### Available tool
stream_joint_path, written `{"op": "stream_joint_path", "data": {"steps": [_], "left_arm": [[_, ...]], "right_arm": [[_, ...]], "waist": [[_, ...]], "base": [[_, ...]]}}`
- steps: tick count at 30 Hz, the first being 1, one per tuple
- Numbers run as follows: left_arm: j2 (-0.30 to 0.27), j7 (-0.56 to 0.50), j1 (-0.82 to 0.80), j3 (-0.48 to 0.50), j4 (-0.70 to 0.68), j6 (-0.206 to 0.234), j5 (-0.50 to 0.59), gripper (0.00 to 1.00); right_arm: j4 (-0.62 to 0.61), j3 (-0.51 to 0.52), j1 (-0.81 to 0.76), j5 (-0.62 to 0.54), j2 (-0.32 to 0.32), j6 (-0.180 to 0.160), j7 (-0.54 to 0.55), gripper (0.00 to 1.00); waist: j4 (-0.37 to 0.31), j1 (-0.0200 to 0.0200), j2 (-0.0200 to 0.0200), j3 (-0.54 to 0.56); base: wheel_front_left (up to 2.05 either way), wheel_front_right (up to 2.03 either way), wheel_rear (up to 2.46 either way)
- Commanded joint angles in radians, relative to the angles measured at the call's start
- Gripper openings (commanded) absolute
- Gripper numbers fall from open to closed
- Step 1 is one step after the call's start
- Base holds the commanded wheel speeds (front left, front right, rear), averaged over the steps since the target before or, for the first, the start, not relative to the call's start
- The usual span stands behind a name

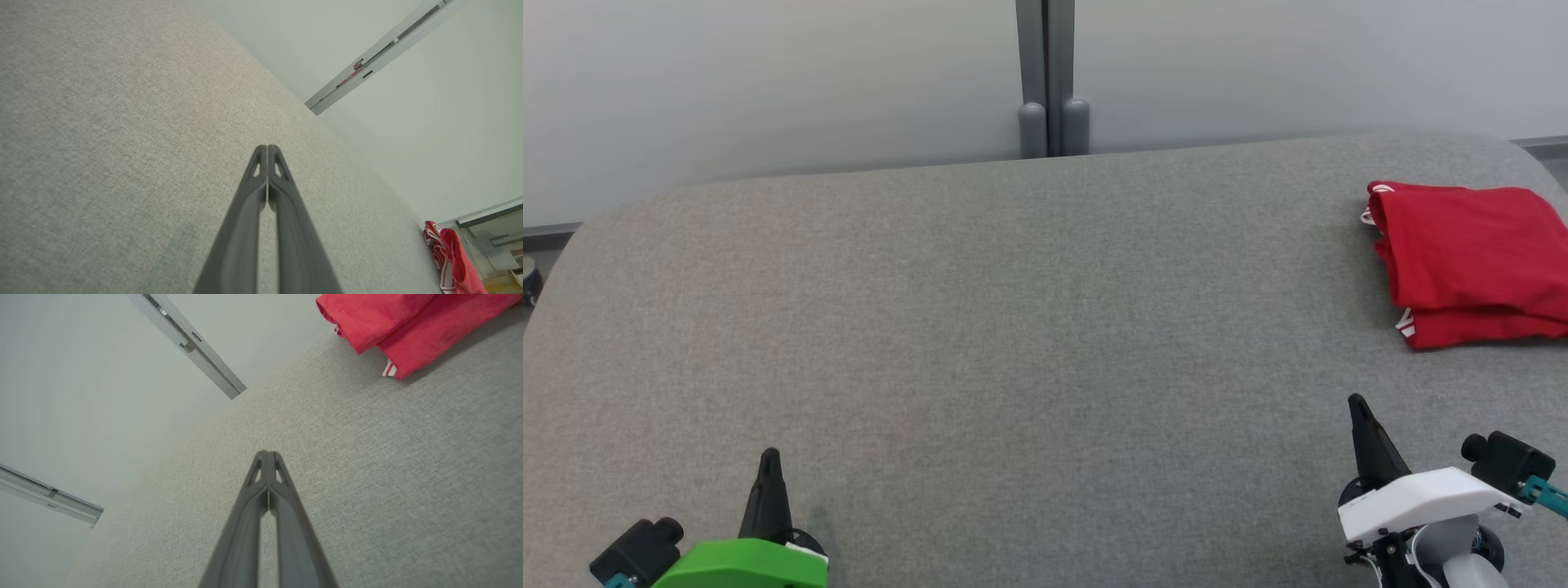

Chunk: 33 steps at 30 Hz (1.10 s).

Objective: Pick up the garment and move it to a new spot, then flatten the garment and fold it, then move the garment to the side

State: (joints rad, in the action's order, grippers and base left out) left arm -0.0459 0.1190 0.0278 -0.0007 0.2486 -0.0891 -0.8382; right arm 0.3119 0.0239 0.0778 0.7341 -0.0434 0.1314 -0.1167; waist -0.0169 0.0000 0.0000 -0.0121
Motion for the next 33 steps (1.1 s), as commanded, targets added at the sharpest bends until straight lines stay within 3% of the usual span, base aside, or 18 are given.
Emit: {"op": "stream_joint_path", "data": {"steps": [1, 33], "left_arm": [[-0.003, -0.008, -0.035, 0.009, -0.016, -0.006, -0.034, 0.0], [-0.005, -0.109, -0.085, 0.057, -0.023, -0.01, -0.361, 0.0]], "right_arm": [[-0.018, 0.007, 0.025, 0.038, -0.004, 0.0, 0.009, 0.0], [-0.037, 0.046, 0.037, 0.409, -0.006, -0.001, 0.109, 0.0]], "waist": [[0.0, 0.0, 0.0, 0.0], [0.006, 0.0, 0.0, 0.005]], "base": [[0.0, 0.0, 0.0], [0.0, 0.0, 0.0]]}}
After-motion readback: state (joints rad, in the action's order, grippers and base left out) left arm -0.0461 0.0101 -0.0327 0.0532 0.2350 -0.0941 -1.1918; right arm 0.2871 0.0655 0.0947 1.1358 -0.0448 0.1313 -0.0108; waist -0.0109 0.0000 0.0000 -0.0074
